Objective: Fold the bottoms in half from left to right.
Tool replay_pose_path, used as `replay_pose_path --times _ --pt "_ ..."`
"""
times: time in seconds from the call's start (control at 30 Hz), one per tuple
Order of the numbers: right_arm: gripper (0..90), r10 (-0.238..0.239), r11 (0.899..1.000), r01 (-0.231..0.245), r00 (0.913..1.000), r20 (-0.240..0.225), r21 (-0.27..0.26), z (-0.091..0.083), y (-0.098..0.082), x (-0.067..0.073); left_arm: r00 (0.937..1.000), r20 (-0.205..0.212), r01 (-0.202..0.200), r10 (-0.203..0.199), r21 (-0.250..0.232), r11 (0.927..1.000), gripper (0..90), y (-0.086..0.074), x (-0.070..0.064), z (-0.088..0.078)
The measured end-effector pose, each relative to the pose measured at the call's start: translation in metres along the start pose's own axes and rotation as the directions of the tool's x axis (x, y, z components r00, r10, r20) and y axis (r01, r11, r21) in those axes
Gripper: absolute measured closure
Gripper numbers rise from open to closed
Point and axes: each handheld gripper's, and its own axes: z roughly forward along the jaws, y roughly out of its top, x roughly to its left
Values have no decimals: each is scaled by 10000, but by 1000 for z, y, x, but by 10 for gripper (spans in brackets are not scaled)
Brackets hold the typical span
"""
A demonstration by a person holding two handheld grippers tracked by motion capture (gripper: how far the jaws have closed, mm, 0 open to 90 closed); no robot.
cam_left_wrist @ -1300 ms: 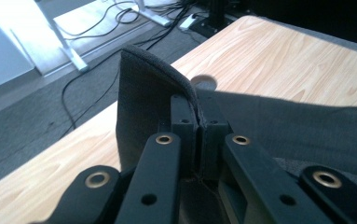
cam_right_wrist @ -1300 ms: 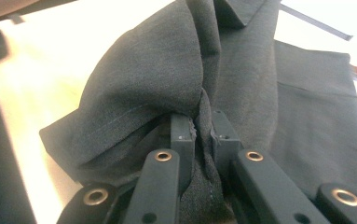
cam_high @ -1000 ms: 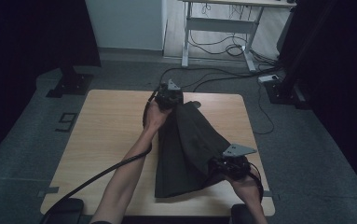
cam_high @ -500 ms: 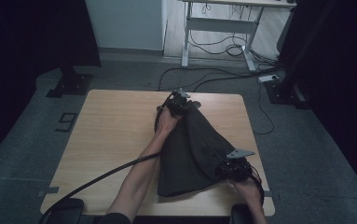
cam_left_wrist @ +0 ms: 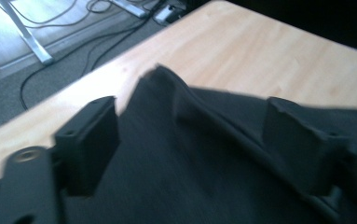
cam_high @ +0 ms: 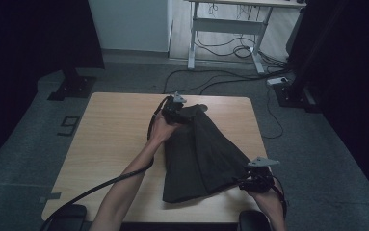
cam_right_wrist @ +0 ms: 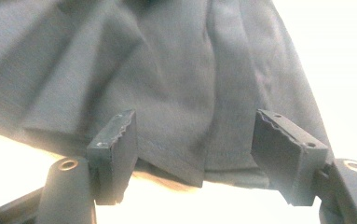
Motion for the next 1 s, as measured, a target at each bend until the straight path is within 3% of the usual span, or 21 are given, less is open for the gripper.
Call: replay_pose_path --times 0.13,0.17,0.27,0.4,0.57,0.73,0.83,0.9,0.93,1.0 --pt "360 -45 9987 24 9991 -426 -502 -9 14 9 9997 226 -110 105 219 9997 110 -21 -12 -18" --pt "406 -148 9981 98 9964 -835 -603 -8 21 16 9996 279 -109 103 223 9997 87 -27 -16 -23" --pt "463 -384 9974 316 9934 -1081 -641 -4 30 24 9991 364 -239 224 428 9988 51 -46 -28 -37" --pt "532 -775 9955 685 9860 -1474 -656 11 45 44 9981 513 -363 334 582 9976 30 -71 -46 -53" --pt "531 -1226 9924 1189 9763 -1781 -315 38 59 68 9966 700 -487 435 740 9961 41 -100 -65 -64" --pt "416 -1159 9900 1223 9892 -900 700 77 58 77 9964 454 -765 721 1059 9914 45 -126 -79 -64" --pt "410 -1317 9841 1376 9896 -586 1119 88 54 78 9972 477 -632 583 1083 9921 49 -132 -78 -62" --pt "505 -1572 9733 1600 9871 -299 1647 99 46 79 9979 466 -502 453 1100 9927 56 -137 -77 -61" --pt "505 -1572 9733 1600 9871 -299 1647 99 46 79 9983 441 -440 393 1117 9928 56 -139 -76 -60" --pt "649 -1347 9775 1417 9894 -547 1565 98 46 77 9986 437 -359 311 1122 9930 58 -141 -75 -59"
